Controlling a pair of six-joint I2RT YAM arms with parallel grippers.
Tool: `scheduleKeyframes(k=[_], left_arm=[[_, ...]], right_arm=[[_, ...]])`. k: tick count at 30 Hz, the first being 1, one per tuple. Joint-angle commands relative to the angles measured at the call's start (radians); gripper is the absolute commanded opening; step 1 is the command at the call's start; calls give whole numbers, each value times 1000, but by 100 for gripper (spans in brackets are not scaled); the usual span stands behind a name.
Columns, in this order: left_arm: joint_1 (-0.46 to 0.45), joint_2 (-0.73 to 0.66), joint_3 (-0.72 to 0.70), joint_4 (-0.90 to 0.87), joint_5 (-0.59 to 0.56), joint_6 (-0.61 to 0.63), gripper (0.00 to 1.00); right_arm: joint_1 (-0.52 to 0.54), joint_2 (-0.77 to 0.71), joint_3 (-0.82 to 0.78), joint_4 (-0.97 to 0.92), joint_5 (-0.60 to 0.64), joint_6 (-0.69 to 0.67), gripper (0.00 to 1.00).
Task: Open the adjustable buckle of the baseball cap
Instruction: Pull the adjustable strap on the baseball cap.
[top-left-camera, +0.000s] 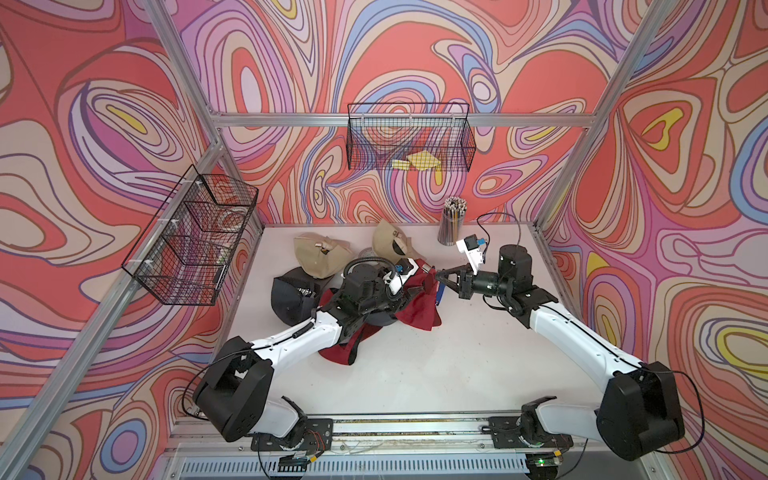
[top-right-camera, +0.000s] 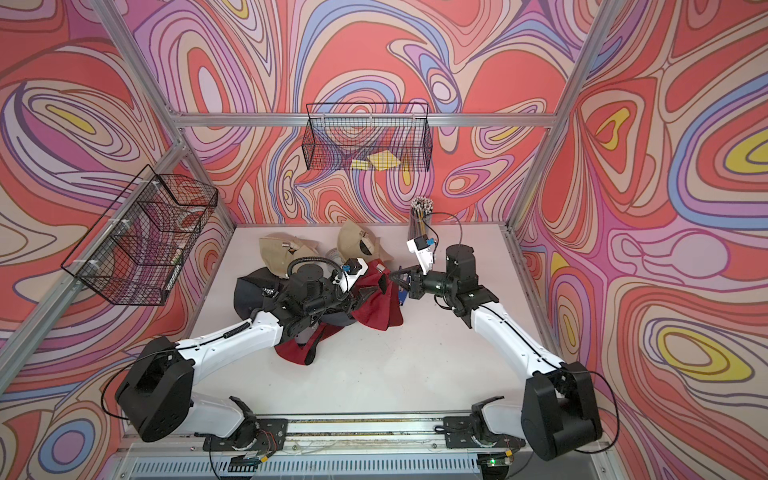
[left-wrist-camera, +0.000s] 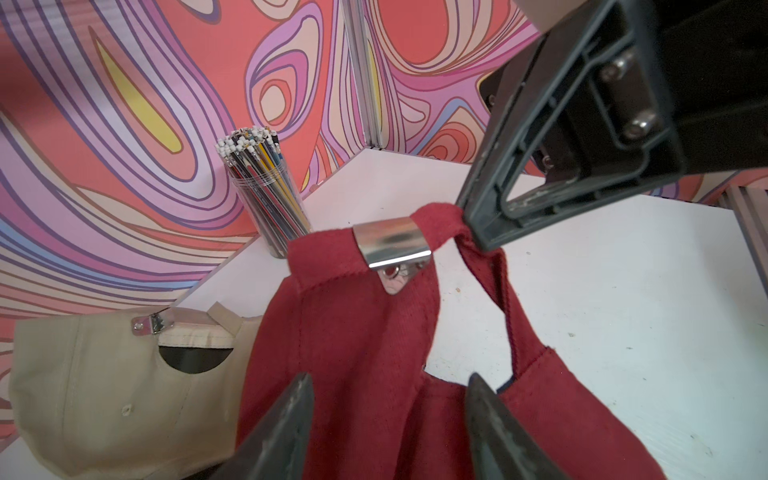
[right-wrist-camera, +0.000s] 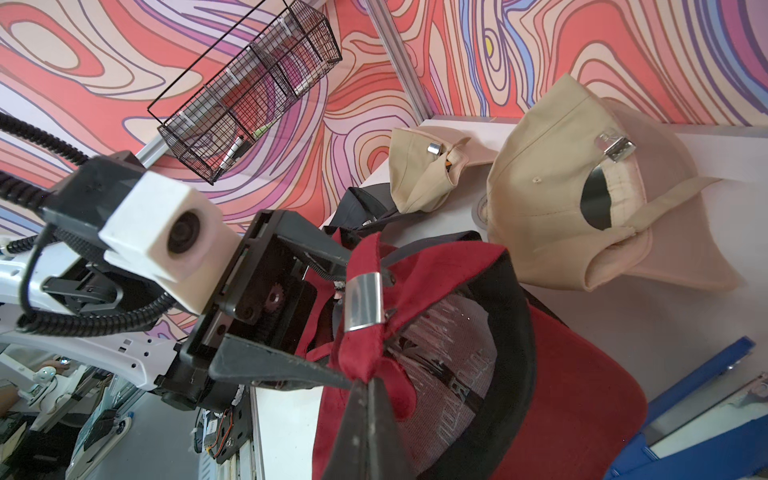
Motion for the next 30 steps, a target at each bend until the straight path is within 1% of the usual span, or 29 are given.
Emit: scheduleKeyframes(k=[1, 6, 17, 21, 23, 27, 30], left_arm=[[-5, 24, 34, 60, -11, 17, 57], [-8, 43, 52, 84, 46, 16, 54], [-17, 80, 78, 97, 69, 2, 43], [-22, 90, 86, 100, 71, -5, 38], [-25, 92, 86, 108, 65, -12, 34], [-27, 95, 82, 135, 51, -43, 22], [-27, 96, 75, 154, 66, -70, 14]], right_arm=[[-5, 10, -28, 60, -29, 31, 0], [-4, 12, -47, 96, -37, 57, 0], [1, 13, -65, 148, -51, 87, 0], [7, 20, -78, 173, -52, 98, 0], [9, 25, -86, 184, -49, 104, 0], [11, 34, -104, 200, -33, 115, 0], [13, 36, -116, 217, -17, 132, 0]])
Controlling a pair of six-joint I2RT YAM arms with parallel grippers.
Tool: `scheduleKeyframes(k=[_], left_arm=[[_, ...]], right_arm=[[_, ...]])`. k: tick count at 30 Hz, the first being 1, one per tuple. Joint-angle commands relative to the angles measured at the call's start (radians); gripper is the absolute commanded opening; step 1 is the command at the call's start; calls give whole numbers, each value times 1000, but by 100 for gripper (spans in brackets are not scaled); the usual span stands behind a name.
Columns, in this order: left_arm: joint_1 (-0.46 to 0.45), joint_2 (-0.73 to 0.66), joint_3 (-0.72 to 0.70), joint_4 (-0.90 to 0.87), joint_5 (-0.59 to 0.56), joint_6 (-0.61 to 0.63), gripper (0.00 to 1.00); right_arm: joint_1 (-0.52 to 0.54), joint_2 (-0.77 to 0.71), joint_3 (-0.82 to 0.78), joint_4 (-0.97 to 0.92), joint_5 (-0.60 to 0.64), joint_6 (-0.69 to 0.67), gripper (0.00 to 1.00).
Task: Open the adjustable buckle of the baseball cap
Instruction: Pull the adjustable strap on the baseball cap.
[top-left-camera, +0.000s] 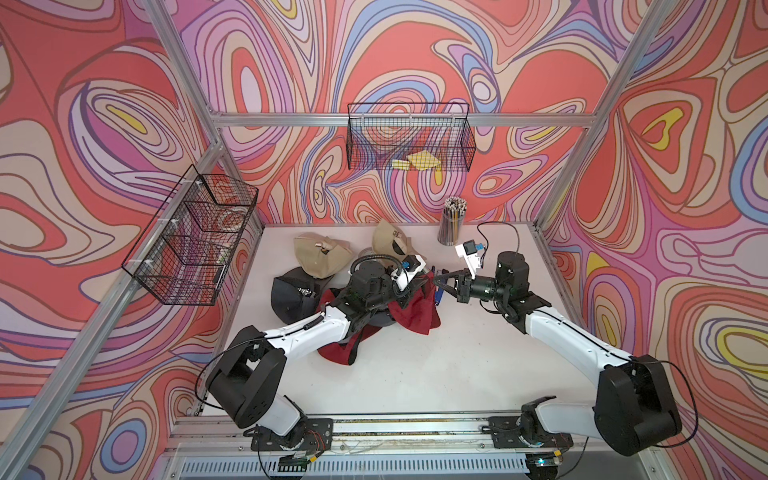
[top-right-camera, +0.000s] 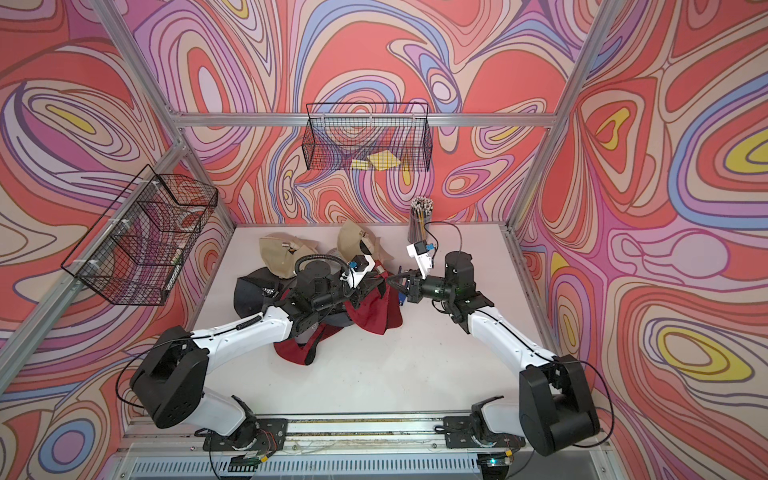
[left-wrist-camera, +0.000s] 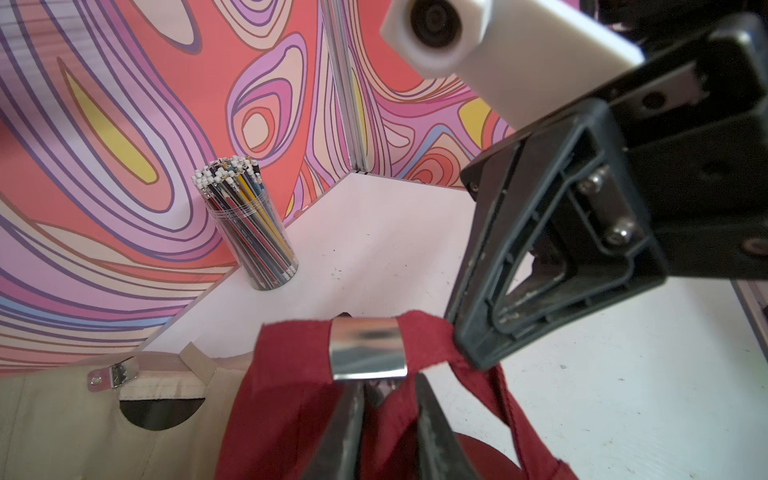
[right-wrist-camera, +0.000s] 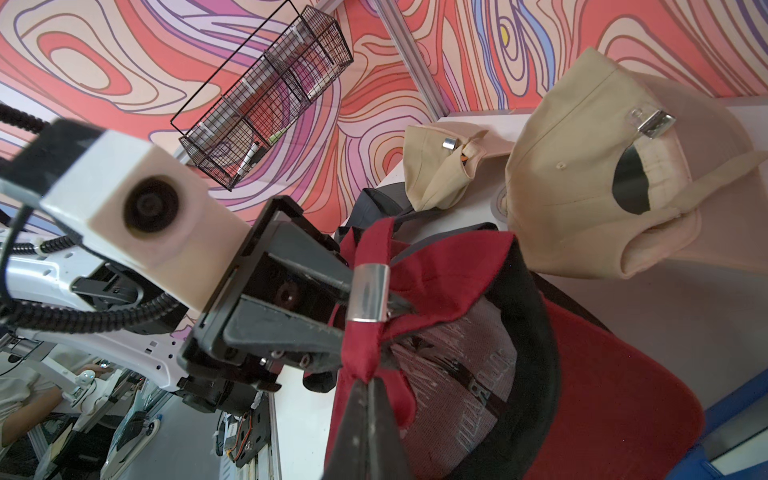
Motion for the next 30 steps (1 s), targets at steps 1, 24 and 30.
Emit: scheduleKeyframes(k=[1, 24, 30], left_arm=[[-5, 16, 15, 83, 22, -36, 11], [-5, 27, 26, 215, -129, -229, 0], [-5, 17, 38, 204, -122, -236, 0]], right_arm=[[4, 12, -25, 45, 19, 26, 0], [42, 9, -121, 16, 153, 16, 0], [43, -19, -121, -28, 171, -15, 0]])
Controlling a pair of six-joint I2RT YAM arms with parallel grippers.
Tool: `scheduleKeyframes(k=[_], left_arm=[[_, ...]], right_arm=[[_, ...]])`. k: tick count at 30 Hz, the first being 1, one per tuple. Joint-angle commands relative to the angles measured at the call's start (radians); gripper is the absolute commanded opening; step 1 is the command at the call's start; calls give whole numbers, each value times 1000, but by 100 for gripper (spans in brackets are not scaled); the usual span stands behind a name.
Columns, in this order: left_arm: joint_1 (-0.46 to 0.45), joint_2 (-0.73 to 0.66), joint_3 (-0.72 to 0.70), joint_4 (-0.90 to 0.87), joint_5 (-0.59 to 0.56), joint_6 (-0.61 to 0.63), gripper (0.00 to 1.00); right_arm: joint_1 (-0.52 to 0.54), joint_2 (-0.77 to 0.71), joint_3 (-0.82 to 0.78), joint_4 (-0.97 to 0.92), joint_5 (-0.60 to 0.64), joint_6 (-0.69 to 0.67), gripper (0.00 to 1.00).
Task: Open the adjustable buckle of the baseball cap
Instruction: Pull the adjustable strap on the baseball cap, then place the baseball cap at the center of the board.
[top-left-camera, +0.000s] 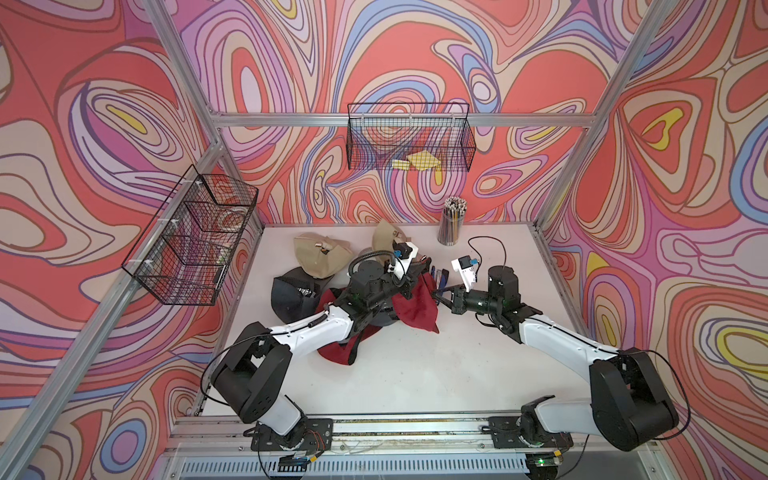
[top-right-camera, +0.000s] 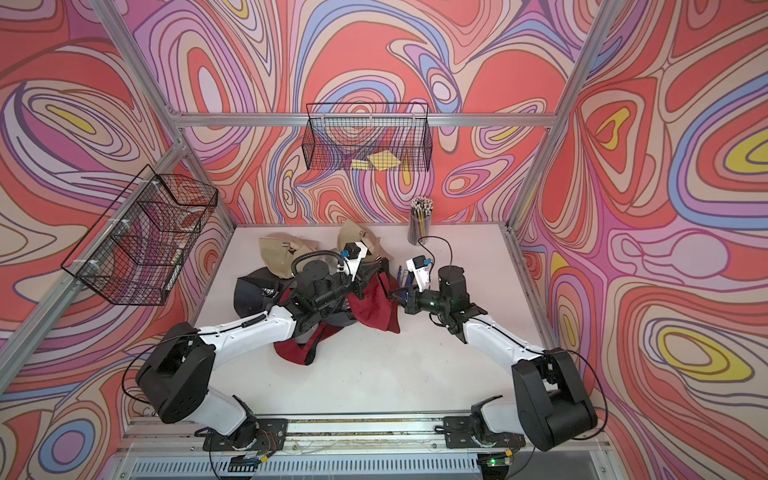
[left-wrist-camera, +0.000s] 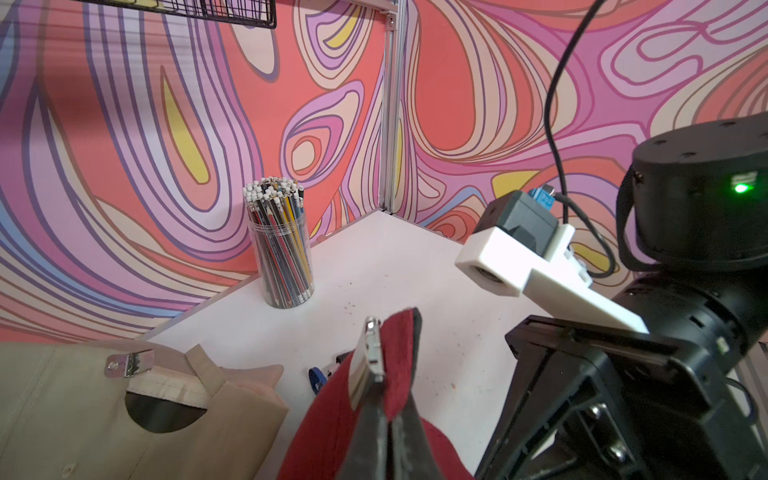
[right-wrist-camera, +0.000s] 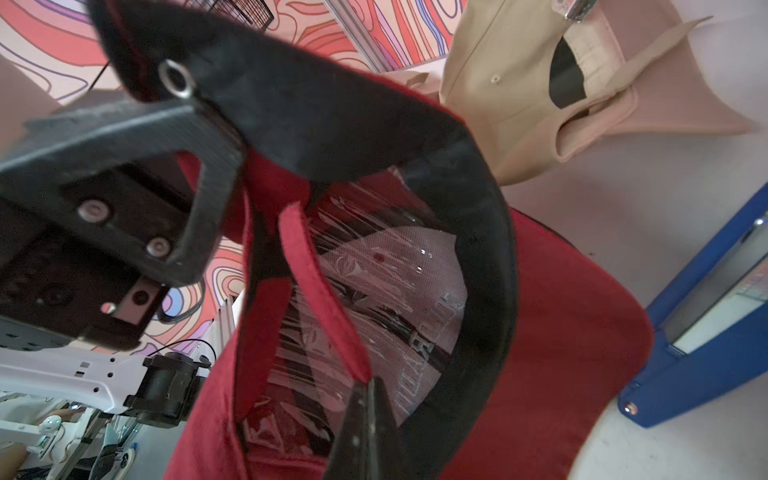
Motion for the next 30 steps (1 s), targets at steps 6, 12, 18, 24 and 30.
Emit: scheduleKeyframes(k=[6, 12, 18, 24, 30], left_arm=[[-1, -16, 63, 14, 16, -23, 0], [-7, 17, 137, -21, 73, -62, 0], [-39, 85, 256, -41, 144, -98, 0], [-72, 227, 417, -26, 256, -144, 0], [-86, 441, 604, 99, 373, -276, 0]], right_arm=[[7, -117, 81, -216, 162, -49, 98], [-15, -265, 154, -354, 339, -11, 98], [-53, -350, 245, -506, 563, 27, 98], [-84, -388, 263, -522, 622, 58, 97], [-87, -390, 248, -499, 644, 59, 97]])
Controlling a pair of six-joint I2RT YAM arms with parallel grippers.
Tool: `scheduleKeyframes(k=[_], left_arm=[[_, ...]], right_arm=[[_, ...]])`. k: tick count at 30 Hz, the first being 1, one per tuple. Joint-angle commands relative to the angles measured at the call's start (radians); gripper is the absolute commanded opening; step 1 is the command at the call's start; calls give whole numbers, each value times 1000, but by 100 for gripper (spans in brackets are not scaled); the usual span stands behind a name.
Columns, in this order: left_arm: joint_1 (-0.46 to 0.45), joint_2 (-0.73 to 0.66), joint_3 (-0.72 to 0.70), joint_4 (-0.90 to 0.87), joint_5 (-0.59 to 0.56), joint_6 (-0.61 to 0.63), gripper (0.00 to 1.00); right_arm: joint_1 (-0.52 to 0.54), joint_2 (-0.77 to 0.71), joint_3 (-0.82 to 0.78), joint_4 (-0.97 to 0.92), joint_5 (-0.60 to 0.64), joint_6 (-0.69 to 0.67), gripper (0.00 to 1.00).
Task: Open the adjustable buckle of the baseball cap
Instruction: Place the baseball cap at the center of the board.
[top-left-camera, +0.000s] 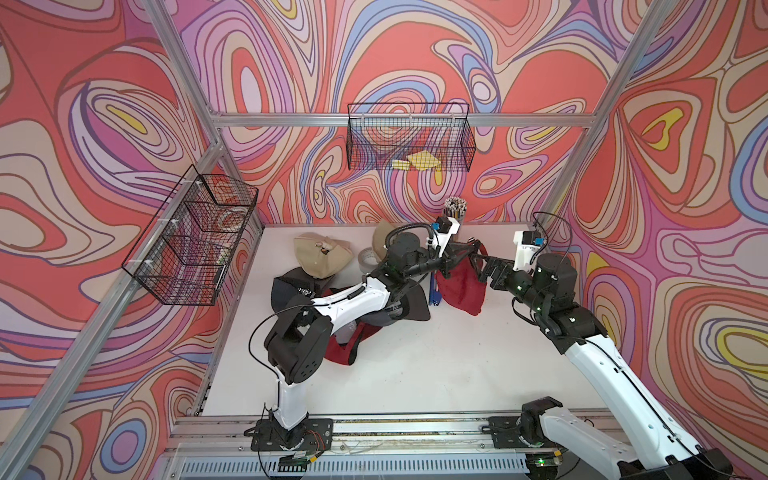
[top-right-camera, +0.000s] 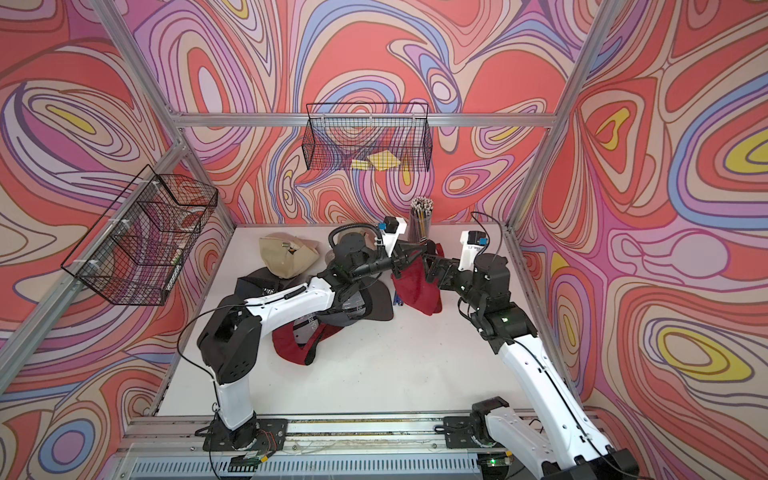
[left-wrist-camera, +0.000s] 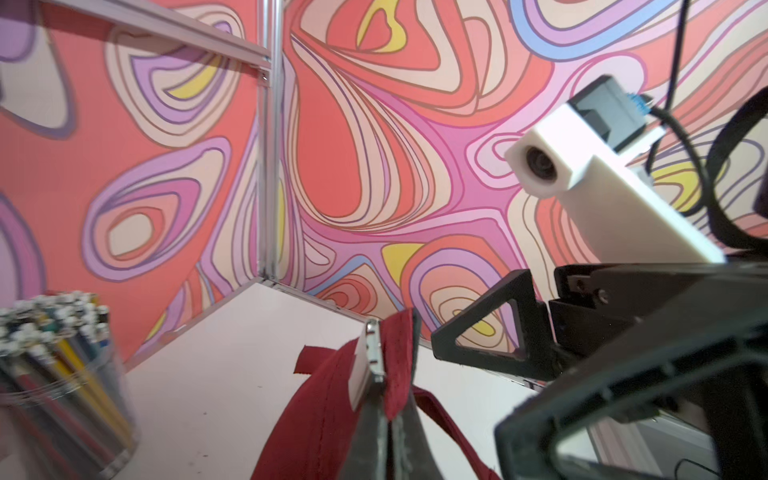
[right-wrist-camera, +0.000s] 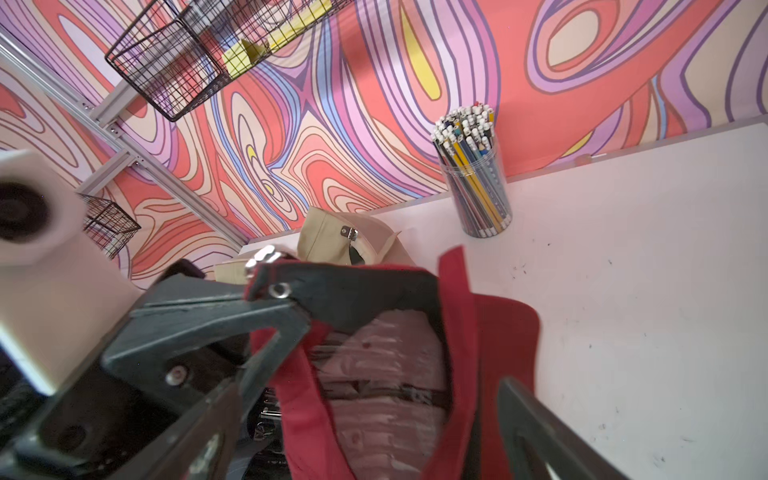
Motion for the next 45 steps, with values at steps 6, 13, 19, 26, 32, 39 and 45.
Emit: scheduleKeyframes(k=[6, 13, 19, 26, 32, 39, 45], left_arm=[[-10, 343, 279, 349, 201, -260, 0], [-10, 542, 397, 424, 194, -366, 15], [-8, 483, 290, 338, 133, -251, 61], [-4, 250, 58, 181, 35, -71, 71], [10, -27, -218, 13, -142, 53, 71], [69, -353, -482, -209, -312, 116, 71], [110, -650, -620, -442, -493, 221, 74]], right_arm=[[-14, 8, -37, 39, 35, 21, 97], [-40, 39, -57, 61, 17, 29, 98], [-65, 59, -89, 90, -24, 50, 98], [-90, 70, -119, 121, -33, 61, 98], [-168, 91, -156, 157, -106, 76, 96], [-230, 132, -178, 186, -110, 22, 95], [-246, 196, -190, 220, -70, 5, 93]])
